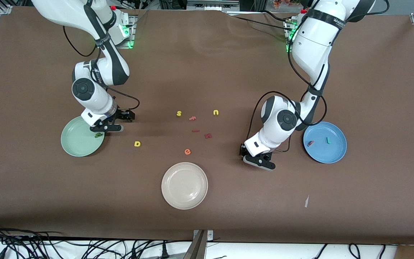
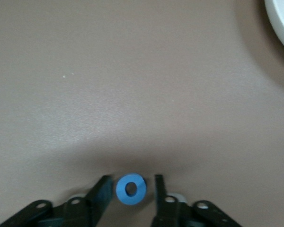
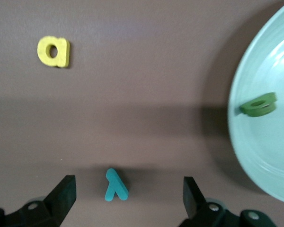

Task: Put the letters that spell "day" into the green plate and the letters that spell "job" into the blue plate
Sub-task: 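Drop the green d on the plate while the left gripper grasps the ring, then move the ring to the blue plate while the right gripper grasps the y, then release the ring on the blue plate while the right gripper drops the y, then raise the left gripper to rest while the right gripper reaches the yellow a, then grasp the yellow a with the right gripper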

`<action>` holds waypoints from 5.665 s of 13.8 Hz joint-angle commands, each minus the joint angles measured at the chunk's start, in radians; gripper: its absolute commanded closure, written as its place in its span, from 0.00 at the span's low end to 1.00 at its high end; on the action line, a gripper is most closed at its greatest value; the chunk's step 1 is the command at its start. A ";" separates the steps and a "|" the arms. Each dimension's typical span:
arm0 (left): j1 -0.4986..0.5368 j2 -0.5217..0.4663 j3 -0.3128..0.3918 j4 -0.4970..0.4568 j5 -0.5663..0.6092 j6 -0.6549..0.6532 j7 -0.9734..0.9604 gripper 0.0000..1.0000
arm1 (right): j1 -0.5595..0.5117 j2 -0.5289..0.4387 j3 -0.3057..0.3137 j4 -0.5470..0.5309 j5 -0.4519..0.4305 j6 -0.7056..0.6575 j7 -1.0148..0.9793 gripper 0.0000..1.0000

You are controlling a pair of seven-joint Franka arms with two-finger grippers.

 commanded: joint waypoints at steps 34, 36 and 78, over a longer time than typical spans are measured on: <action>0.484 -0.482 0.016 -0.411 0.261 -0.451 0.384 0.00 | -0.256 0.160 0.022 0.440 0.001 -0.467 -0.279 1.00; 0.484 -0.537 0.016 -0.460 0.260 -0.444 0.382 0.00 | -0.284 0.204 0.022 0.484 0.001 -0.465 -0.315 0.98; 0.309 -0.823 0.088 0.084 0.306 -1.273 0.010 0.00 | -0.143 0.372 0.176 0.584 0.019 -0.226 0.274 0.87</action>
